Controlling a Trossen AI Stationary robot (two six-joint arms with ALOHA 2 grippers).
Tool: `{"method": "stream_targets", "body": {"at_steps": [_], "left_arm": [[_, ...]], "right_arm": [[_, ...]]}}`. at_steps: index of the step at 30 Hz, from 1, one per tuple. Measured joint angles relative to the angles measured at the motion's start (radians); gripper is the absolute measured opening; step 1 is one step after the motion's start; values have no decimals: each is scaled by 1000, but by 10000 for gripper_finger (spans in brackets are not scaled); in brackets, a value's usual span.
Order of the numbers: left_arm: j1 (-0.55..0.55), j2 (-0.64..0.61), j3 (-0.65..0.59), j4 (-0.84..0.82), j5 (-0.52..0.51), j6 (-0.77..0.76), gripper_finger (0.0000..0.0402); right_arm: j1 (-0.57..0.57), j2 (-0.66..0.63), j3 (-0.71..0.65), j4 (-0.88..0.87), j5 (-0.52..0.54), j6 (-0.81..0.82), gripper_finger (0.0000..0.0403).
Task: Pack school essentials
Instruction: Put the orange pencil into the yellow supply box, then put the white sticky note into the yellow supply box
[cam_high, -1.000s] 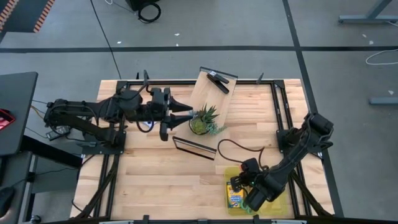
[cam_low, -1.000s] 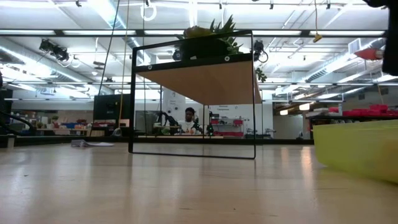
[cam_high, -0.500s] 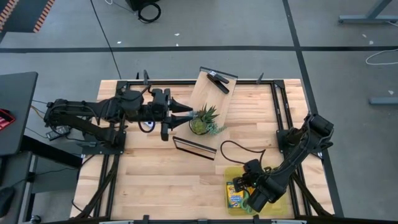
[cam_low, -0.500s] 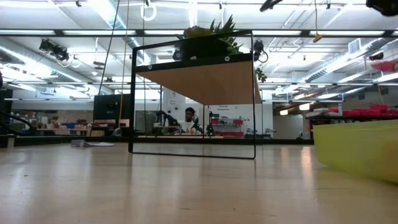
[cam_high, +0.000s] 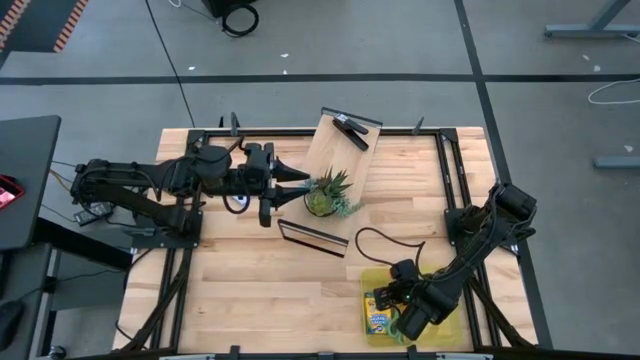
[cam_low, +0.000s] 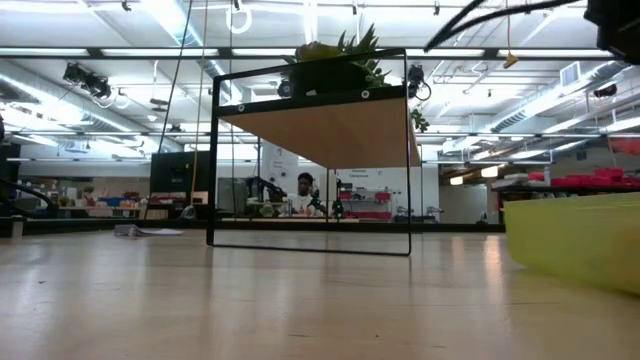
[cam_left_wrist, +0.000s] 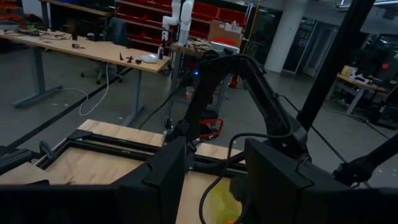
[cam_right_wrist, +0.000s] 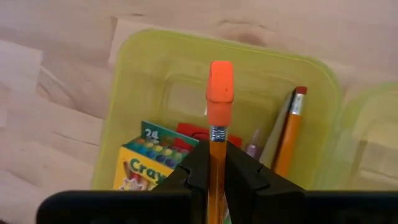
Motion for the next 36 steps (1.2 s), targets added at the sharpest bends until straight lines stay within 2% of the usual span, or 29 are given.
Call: {"method": "stream_targets", "body": {"at_steps": [13, 26, 31, 36], "left_arm": [[0, 0, 0, 0, 0, 0, 172], [0, 0, 0, -17, 0, -18, 172], [0, -25, -1, -182, 6, -68, 168], [-7, -38, -1, -472, 7, -62, 154]], "right_arm": [[0, 0, -9, 6, -51, -14, 44], [0, 0, -9, -4, -98, -5, 96], [0, -7, -9, -4, -98, 9, 106], [0, -19, -6, -12, -87, 10, 108]]}}
